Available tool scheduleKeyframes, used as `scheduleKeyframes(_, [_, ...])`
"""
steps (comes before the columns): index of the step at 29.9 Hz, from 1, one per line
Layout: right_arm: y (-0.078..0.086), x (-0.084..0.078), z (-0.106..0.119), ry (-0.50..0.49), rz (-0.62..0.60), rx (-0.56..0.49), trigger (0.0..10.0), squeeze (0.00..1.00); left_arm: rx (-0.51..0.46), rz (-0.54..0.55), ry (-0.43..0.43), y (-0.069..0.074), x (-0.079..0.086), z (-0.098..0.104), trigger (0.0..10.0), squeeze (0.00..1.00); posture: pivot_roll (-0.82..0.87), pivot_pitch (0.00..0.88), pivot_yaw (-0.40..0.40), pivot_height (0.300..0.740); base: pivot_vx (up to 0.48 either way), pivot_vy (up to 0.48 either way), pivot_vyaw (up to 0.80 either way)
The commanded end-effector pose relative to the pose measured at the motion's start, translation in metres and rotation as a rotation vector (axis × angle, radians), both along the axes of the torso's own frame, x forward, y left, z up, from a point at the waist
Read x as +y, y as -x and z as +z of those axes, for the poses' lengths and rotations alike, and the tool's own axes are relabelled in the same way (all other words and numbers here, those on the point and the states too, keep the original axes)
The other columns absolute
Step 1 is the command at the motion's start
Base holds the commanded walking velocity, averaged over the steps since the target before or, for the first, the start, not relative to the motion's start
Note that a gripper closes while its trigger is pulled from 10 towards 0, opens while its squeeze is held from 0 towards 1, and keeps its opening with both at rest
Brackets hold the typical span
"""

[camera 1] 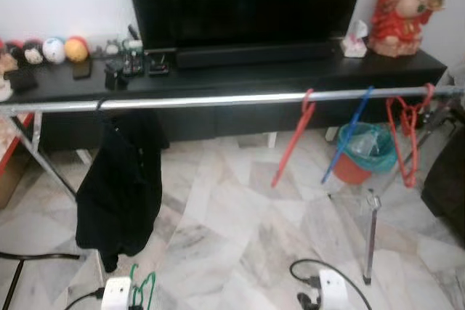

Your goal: Hang hanger

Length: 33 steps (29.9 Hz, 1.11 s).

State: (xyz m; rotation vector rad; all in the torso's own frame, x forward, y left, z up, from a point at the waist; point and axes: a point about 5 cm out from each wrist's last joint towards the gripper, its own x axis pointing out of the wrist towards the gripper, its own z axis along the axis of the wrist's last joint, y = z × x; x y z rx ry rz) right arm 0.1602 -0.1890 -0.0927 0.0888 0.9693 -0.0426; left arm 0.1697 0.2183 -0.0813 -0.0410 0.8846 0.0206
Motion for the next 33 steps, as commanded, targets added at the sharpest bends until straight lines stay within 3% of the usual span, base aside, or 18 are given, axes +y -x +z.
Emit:
scheduleKeyframes(1, [-0.003,0.004,0.001,-0.011,-0.001,-0.006,10.0,0.0,-0.005,0.004,-0.017,0.001,0.006,0.001,10.0,0.0,-0.07,0.0,0.002,0.74,0.0,-0.431,0.0])
scheduleKeyframes(13, [-0.003,0.003,0.001,-0.011,-0.002,-0.006,10.0,0.0,-0.033,0.004,-0.018,-0.004,0.003,0.003,10.0,0.0,-0.07,0.0,-0.005,0.74,0.0,-0.428,0.0])
scheduleKeyframes(18, [-0.003,0.002,0.001,-0.012,0.005,-0.006,10.0,0.0,-0.067,0.069,-0.073,-0.01,0.012,0.008,10.0,0.0,-0.07,0.0,-0.008,0.74,0.049,-0.208,0.0])
scheduleKeyframes(24, [-0.003,0.001,0.001,-0.01,0.009,-0.003,10.0,0.0,-0.205,0.112,-0.103,-0.028,0.019,0.023,10.0,0.0,-0.06,0.0,-0.011,0.74,0.0,0.0,0.0])
scheduleKeyframes(26, [-0.003,0.001,0.001,-0.011,0.01,-0.004,10.0,0.0,-0.358,0.134,-0.139,-0.046,0.026,0.042,10.0,0.0,-0.06,0.0,-0.011,0.74,0.0,0.0,0.0])
scheduleKeyframes(31, [-0.003,0.001,0.001,-0.013,0.009,-0.006,10.0,0.0,-0.506,0.124,-0.216,-0.063,0.031,0.064,10.0,0.0,-0.06,0.0,-0.013,0.74,0.0,0.0,0.0])
scheduleKeyframes(33, [-0.003,0.001,0.001,-0.013,0.012,-0.005,10.0,0.0,-0.615,0.137,-0.243,-0.075,0.035,0.082,10.0,0.0,-0.06,0.0,-0.014,0.74,0.0,0.0,0.0])
